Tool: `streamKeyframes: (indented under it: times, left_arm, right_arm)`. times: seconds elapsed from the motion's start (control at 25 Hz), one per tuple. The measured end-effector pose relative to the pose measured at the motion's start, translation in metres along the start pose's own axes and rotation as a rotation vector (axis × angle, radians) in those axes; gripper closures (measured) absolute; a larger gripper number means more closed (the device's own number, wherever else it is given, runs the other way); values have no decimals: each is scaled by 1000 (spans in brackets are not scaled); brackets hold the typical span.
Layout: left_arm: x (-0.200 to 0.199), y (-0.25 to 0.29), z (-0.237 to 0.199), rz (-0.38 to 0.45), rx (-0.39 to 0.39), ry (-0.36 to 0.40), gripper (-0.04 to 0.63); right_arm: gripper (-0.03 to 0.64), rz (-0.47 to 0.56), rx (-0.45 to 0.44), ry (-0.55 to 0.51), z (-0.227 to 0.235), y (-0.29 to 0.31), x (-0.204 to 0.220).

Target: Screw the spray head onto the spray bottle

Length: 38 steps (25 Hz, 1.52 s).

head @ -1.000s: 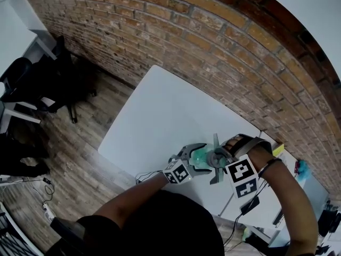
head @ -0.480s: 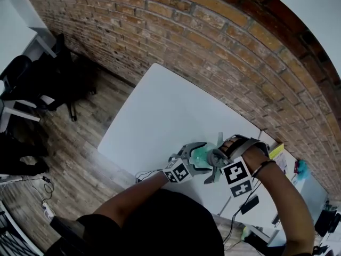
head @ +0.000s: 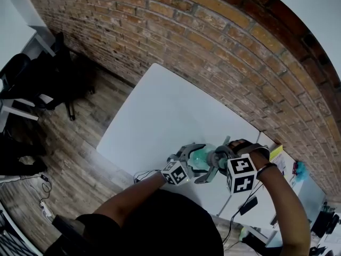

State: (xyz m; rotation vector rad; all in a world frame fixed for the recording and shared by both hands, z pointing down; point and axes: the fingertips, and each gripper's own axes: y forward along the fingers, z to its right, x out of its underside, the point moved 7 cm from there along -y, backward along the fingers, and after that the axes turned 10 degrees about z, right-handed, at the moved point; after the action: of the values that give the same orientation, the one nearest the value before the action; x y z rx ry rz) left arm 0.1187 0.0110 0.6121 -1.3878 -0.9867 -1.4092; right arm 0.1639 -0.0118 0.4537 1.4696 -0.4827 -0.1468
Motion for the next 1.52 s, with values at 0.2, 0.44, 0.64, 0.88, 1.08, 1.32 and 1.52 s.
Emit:
streamKeyframes:
  times: [0.2, 0.44, 0.64, 0.88, 1.08, 1.32, 1.52]
  left_arm:
    - [14, -12, 2, -54, 1, 48, 63]
    - [30, -8, 1, -92, 29, 76, 52]
    - [28, -10, -1, -60, 40, 63, 52]
    - [35, -12, 0, -32, 38, 51, 51]
    - [37, -11, 0, -27, 29, 39, 49]
    - [39, -10, 0, -28, 33, 23, 49]
    - [38, -12, 0, -25, 31, 6, 49]
  right_arm:
    - [350, 12, 9, 25, 1, 1, -3]
    - [350, 17, 11, 54, -1, 1, 0]
    - [350, 109, 30, 211, 2, -1, 5]
    - [350, 252, 75, 448, 3, -1, 12]
    - [350, 318, 121, 562, 0, -2, 16]
    - [348, 295, 141, 529, -1, -7, 13]
    - [345, 161, 157, 261, -7, -10, -1]
